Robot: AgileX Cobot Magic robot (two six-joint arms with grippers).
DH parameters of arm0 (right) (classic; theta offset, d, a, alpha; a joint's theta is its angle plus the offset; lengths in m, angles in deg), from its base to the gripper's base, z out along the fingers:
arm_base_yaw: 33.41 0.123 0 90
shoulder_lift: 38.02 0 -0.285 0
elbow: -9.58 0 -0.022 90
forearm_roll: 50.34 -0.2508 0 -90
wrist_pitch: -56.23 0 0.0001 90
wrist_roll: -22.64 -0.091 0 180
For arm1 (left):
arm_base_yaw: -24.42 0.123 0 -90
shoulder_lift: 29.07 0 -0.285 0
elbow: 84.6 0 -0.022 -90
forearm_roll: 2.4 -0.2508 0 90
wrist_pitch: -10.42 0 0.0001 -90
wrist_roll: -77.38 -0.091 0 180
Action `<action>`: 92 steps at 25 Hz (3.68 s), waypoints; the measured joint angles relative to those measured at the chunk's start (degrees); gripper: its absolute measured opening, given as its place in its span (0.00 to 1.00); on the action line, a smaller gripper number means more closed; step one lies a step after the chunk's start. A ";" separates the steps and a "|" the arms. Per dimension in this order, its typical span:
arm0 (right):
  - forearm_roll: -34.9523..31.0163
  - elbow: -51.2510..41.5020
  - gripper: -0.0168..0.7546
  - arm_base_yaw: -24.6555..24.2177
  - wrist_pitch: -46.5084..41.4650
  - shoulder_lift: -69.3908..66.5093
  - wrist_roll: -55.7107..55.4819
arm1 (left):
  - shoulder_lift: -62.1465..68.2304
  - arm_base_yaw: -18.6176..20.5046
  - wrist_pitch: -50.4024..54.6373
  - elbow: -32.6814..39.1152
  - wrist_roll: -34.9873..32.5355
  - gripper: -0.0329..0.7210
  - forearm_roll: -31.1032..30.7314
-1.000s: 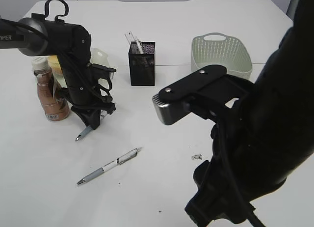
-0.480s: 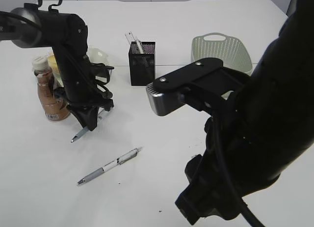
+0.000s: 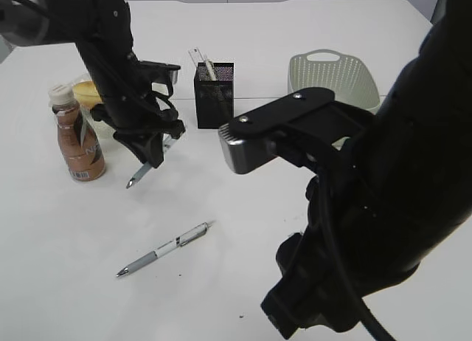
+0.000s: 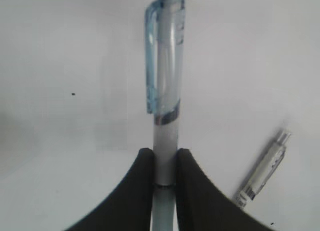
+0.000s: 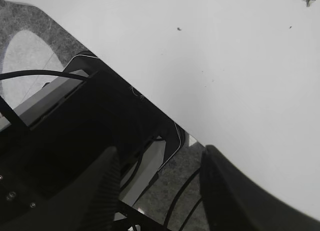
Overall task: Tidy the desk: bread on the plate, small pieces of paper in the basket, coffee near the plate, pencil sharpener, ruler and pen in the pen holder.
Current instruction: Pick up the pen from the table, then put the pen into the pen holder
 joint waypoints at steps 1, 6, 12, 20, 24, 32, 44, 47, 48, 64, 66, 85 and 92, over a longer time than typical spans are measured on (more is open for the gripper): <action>0.00 0.00 0.52 0.00 0.00 0.00 0.00 | -0.58 -0.09 -0.92 0.00 0.00 0.13 0.05; -0.07 0.00 0.52 0.00 0.37 0.00 0.00 | -3.01 -0.36 -5.42 0.21 0.00 0.14 0.14; -0.07 0.00 0.52 0.00 0.64 0.00 0.00 | -7.71 -0.36 -23.70 10.89 0.00 0.14 0.41; 2.11 0.00 0.52 0.00 0.77 0.00 0.00 | -12.30 -0.36 -58.53 26.43 0.00 0.14 0.45; 3.47 0.00 0.52 0.00 0.89 0.00 0.00 | -12.30 -0.68 -70.43 28.79 0.00 0.14 0.54; 3.77 0.00 0.52 0.00 3.08 0.00 0.00 | -10.80 -2.64 -78.54 24.41 0.00 0.14 0.54; 5.34 0.00 0.52 0.00 5.01 0.00 0.00 | -1.47 -2.74 -81.81 11.23 3.19 0.14 0.66; 5.34 0.00 0.52 0.00 5.01 0.00 0.00 | 1.02 -2.74 -81.84 8.09 5.38 0.14 0.70; 5.34 0.00 0.52 0.00 5.01 0.00 0.00 | 1.80 -2.74 -81.84 7.16 6.02 0.14 0.70; 5.49 0.00 0.52 0.00 5.14 0.00 0.00 | 11.02 -2.74 -81.95 -1.64 7.80 0.14 0.70; 5.59 0.00 0.52 0.00 5.17 0.00 0.00 | 11.42 -2.74 -81.95 -1.66 7.80 0.14 0.70; 5.71 0.00 0.52 0.00 6.00 0.00 0.00 | 12.04 -2.74 -83.48 -1.77 7.80 0.14 0.70; 5.71 0.00 0.52 0.00 6.28 0.00 0.00 | 13.51 -2.74 -84.64 -2.54 7.80 0.14 0.70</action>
